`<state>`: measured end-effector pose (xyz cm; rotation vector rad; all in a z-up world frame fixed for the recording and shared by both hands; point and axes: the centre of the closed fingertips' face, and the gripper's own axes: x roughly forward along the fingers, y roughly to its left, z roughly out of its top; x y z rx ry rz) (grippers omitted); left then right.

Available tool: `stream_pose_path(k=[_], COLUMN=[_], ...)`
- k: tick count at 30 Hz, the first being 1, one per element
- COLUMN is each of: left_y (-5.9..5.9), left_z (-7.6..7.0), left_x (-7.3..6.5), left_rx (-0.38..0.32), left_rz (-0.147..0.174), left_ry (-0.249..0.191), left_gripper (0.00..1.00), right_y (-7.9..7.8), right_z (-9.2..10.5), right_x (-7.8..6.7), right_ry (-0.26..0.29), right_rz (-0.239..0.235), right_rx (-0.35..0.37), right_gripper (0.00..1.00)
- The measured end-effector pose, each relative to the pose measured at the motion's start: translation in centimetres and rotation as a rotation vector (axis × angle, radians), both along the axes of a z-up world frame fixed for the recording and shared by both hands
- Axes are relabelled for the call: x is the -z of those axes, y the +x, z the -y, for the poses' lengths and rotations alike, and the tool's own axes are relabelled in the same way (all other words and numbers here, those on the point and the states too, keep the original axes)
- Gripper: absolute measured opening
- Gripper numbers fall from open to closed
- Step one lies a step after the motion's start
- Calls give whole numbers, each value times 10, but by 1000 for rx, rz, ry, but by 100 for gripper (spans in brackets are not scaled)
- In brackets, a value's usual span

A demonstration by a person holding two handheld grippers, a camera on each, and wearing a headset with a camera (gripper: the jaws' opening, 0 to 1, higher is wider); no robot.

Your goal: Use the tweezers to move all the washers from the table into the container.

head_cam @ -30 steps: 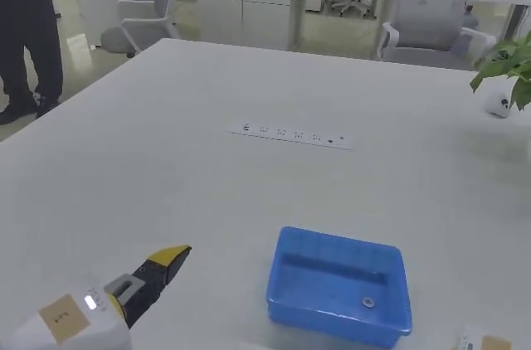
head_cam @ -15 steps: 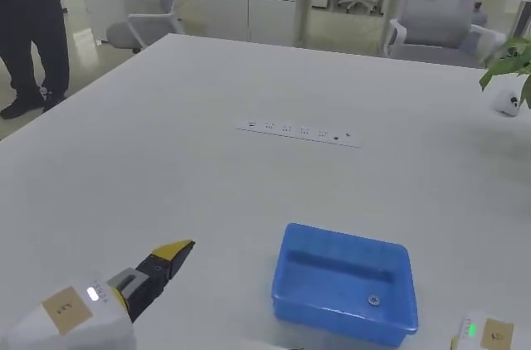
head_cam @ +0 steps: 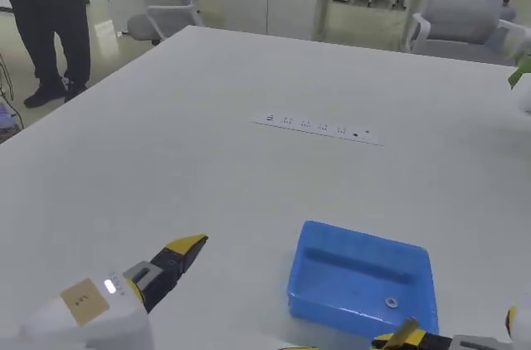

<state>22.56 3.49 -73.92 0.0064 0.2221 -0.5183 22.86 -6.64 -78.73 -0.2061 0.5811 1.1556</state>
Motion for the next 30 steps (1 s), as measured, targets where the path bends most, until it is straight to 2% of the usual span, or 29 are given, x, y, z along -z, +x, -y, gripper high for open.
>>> stream_pose_path(k=[9, 12, 16, 19, 24, 27, 30], left_y=[-1, -1, -1, 0, 0, 1, 1], left_z=[1, 0, 1, 1, 0, -1, -1], left_x=[-1, -2, -2, -2, -2, -3, -2], left_rx=[6, 2, 7, 11, 5, 1, -1], left_rz=[7, 9, 5, 5, 4, 8, 5], left_ry=[6, -5, -15, -11, -12, -13, -12], left_gripper=[95, 95, 95, 95, 94, 94, 94], right_y=[16, 22, 33, 42, 63, 74, 87], right_z=[4, 5, 7, 8, 9, 14, 19], right_x=[-27, -35, -48, -54, -60, -55, -47], right_ry=[27, 44, 94, 146, 270, 266, 278], right_rz=[43, 52, 49, 28, -53, -64, -112], right_rx=[43, 63, 103, 139, 223, 250, 303], right_gripper=[2, 2, 2, 2, 2, 2, 2])
